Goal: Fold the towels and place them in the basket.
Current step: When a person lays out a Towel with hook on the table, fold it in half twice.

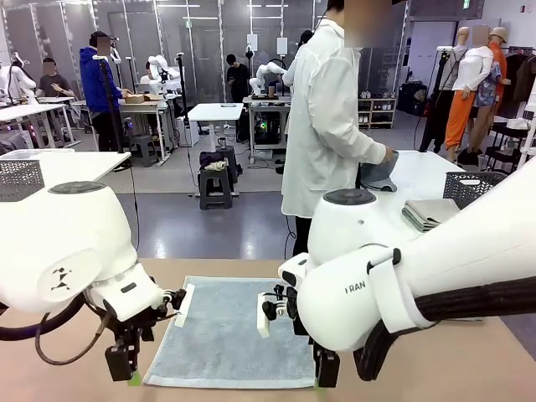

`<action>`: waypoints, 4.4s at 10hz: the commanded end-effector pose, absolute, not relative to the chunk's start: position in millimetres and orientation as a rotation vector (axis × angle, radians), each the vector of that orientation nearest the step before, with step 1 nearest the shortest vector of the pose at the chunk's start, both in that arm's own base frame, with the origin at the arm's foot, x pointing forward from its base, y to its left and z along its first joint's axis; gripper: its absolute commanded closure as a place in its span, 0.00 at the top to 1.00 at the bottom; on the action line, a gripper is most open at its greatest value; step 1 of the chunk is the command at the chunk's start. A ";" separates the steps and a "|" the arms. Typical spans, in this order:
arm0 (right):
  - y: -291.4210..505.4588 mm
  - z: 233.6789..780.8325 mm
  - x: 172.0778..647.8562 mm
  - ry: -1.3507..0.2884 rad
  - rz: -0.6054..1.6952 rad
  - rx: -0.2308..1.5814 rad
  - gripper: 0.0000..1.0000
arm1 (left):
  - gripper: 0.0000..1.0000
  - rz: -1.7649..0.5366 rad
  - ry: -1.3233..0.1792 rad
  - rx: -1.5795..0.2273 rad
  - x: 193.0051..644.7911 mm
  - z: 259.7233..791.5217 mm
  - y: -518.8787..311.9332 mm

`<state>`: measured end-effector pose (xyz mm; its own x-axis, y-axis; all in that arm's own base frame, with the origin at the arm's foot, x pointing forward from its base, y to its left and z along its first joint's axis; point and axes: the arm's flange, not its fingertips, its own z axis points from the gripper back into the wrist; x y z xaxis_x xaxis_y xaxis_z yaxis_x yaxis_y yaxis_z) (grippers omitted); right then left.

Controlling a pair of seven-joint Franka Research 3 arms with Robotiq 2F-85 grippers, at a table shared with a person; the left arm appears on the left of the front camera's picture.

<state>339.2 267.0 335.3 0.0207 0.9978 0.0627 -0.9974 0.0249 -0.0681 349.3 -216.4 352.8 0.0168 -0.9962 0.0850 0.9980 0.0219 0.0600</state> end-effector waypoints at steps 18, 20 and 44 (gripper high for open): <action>274.7 284.2 360.9 -0.099 1.533 0.018 0.91 | 0.80 -1.628 -0.105 0.006 368.0 293.7 -222.5; 272.6 285.6 362.8 -0.096 1.527 0.004 0.91 | 0.82 -1.616 -0.106 0.009 370.1 294.6 -221.5; 277.1 287.3 368.7 -0.057 1.559 -0.022 0.29 | 0.17 -1.625 -0.088 0.017 379.7 301.1 -229.5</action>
